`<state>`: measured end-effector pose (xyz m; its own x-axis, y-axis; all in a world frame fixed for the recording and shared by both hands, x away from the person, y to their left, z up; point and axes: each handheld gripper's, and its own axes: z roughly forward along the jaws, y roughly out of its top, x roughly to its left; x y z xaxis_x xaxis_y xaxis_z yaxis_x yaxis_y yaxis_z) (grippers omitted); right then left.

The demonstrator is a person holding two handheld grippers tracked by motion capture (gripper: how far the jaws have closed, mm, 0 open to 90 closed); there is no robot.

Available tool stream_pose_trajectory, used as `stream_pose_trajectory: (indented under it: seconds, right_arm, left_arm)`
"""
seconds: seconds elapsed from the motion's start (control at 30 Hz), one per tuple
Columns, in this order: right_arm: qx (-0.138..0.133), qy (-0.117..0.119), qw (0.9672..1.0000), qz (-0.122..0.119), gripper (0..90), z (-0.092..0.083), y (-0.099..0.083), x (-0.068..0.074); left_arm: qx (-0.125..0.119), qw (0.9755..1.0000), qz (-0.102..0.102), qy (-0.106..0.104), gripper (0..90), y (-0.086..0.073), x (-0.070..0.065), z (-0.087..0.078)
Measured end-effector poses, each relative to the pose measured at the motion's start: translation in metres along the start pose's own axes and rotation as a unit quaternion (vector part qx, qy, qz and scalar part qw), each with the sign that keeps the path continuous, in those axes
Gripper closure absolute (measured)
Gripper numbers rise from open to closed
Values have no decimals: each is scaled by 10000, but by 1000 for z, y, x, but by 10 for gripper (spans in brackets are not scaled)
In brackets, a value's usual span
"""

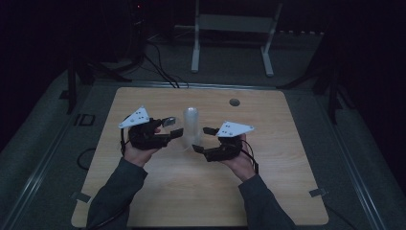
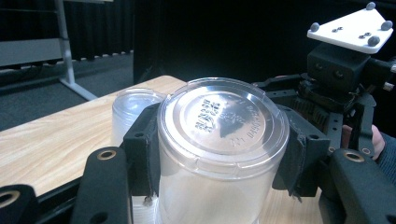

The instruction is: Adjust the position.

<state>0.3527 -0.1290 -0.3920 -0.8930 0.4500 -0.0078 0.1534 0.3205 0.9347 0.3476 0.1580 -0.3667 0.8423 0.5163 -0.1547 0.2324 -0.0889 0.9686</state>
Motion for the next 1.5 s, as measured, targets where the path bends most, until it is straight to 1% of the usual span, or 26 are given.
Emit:
stream_pose_trajectory:
  seconds: [0.1,0.2,0.27,0.3,0.33,0.6,0.67,0.8,1.0,1.07,1.17,1.27,1.3,1.4,1.5]
  right_arm:
    - [-18,49,10000,-19,251,1,2,2]
    - [-22,119,9999,-41,250,2,4,4]
    - [-29,141,9999,-51,250,2,5,5]
    - [-31,146,9999,-64,250,2,6,5]
    - [-54,195,9998,-68,245,3,7,6]
    - [-118,326,9994,-22,245,7,9,9]
    - [-144,386,9991,-26,240,8,9,10]
    - [-275,549,9981,-3,231,11,9,12]
    - [-424,621,9971,77,212,13,8,13]
    - [-440,647,9969,104,212,14,8,13]
    - [-477,680,9964,146,205,16,7,13]
    - [-537,719,9957,245,197,17,5,11]
    - [-537,719,9957,245,197,17,5,11]
    - [-609,762,9947,330,181,18,3,10]
    - [-678,805,9937,388,177,19,3,9]
  left_arm:
    - [-36,10000,-56,-44,410,-3,1,0]
    - [-146,9997,-143,-134,410,-6,2,-1]
    - [-169,9996,-153,-162,410,-6,3,-1]
    - [-226,9993,-222,-218,410,-9,4,-2]
    - [-238,9992,-235,-229,410,-10,5,-2]
    - [-349,9979,-421,-354,411,-16,7,-2]
    - [-366,9977,-425,-376,411,-17,6,-1]
    - [-465,9965,-489,-486,411,-18,4,1]
    - [-580,9947,-598,-609,411,-20,3,1]
    - [-597,9944,-616,-612,411,-20,3,1]
    - [-652,9936,-659,-639,411,-21,3,1]
    - [-720,9925,-708,-689,412,-21,4,1]
    - [-720,9925,-708,-689,412,-21,4,1]
    - [-794,9908,-799,-746,412,-21,4,0]
    - [-845,9896,-850,-790,412,-22,4,0]
